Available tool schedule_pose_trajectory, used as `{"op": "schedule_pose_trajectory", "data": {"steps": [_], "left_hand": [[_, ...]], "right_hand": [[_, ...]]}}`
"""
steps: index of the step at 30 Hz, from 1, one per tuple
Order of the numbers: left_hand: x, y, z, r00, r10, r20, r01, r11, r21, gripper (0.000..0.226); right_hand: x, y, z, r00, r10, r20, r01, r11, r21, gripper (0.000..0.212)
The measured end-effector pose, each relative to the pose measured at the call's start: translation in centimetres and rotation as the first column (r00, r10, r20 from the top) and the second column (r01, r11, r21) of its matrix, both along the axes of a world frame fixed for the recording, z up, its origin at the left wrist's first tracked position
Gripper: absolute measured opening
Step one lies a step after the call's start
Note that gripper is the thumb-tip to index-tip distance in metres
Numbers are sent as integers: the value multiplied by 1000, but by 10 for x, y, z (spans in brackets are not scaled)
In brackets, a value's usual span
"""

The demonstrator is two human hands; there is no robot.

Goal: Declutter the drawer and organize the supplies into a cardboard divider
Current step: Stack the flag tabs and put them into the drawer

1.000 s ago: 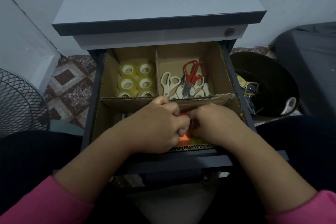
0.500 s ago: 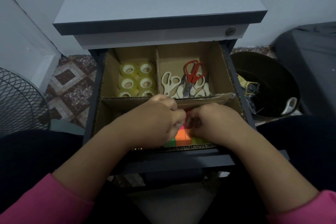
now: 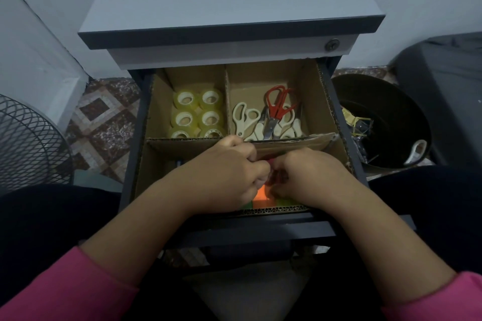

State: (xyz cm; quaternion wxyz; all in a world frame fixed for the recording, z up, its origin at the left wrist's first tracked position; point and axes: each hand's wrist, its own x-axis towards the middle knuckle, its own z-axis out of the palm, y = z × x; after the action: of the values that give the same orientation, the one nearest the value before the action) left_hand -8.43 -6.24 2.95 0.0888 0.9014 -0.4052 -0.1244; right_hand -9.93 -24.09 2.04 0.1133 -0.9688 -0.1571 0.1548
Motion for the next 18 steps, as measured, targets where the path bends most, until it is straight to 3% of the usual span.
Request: {"op": "schedule_pose_trajectory", "data": {"steps": [18], "left_hand": [[1, 2, -3, 1000, -1, -12, 0, 999, -49, 54]], "right_hand": [[2, 2, -1, 1000, 9, -8, -10, 1000, -13, 21]]}}
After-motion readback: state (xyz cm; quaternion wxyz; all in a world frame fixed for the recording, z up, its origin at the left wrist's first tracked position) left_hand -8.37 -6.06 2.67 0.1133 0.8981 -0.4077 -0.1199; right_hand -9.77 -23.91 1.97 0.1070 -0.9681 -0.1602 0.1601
